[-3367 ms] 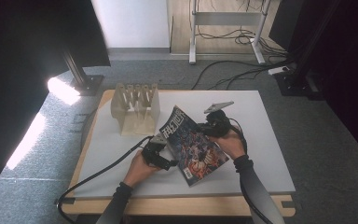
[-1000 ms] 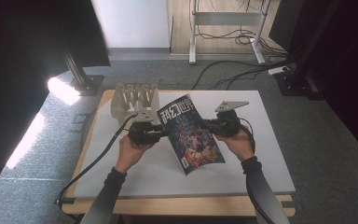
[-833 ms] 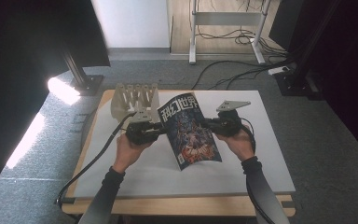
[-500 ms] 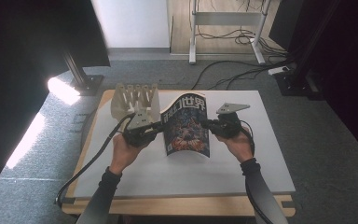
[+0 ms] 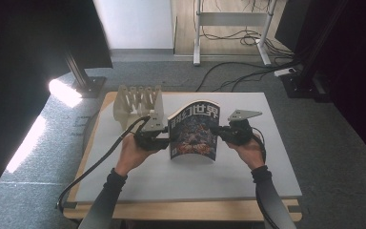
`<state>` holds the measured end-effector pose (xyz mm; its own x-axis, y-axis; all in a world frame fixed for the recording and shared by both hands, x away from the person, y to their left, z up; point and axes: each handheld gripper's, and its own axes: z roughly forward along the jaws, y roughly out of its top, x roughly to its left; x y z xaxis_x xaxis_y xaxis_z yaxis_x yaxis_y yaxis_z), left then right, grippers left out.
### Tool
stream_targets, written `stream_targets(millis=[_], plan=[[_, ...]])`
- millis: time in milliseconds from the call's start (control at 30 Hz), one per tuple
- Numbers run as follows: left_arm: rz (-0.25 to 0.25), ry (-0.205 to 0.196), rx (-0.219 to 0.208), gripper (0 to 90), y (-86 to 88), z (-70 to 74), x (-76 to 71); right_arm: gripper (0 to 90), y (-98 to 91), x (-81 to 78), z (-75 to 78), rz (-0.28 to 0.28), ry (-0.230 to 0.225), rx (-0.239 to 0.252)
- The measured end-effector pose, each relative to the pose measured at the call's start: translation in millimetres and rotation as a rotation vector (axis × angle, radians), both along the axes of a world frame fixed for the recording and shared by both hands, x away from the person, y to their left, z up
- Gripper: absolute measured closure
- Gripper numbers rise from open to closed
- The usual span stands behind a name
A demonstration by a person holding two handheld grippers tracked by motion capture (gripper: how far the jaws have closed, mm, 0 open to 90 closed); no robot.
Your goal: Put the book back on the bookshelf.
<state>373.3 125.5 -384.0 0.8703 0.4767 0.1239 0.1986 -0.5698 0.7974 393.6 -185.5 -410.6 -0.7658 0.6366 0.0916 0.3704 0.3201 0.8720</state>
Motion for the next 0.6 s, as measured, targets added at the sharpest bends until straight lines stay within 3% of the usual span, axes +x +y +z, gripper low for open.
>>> stream_targets(millis=[67, 100, 200, 267, 367, 400, 600], plan=[[-0.001, 0.016, 0.008, 59.7, -3.9, -2.9, 4.3, 80.8, -2.9, -1.4, -1.3, 0.011, 0.0, -0.001], [-0.002, 0.052, 0.003, 58.7, -7.7, -6.0, 9.2, 80.7, -3.3, -2.1, -1.6, 0.012, 0.001, 0.0], [0.007, 0.098, -0.035, 58.6, -7.9, -5.8, 13.8, 80.3, -5.1, -2.8, -2.0, 0.014, 0.003, -0.007], [0.008, 0.101, -0.037, 60.3, -7.5, -5.5, 14.7, 80.0, -6.2, -2.5, -2.4, 0.019, 0.004, -0.004], [0.036, 0.038, -0.003, 71.9, -7.0, -6.1, 13.8, 79.6, -6.2, -2.1, -2.7, 0.017, 0.006, 0.0], [0.036, 0.038, -0.003, 77.2, -7.0, -6.1, 13.8, 79.4, -6.4, -1.8, -2.7, 0.016, 0.007, 0.001], [0.032, -0.002, -0.007, 82.2, -5.6, -8.0, 13.4, 75.3, -8.2, -0.3, -3.8, 0.001, 0.007, -0.001]])
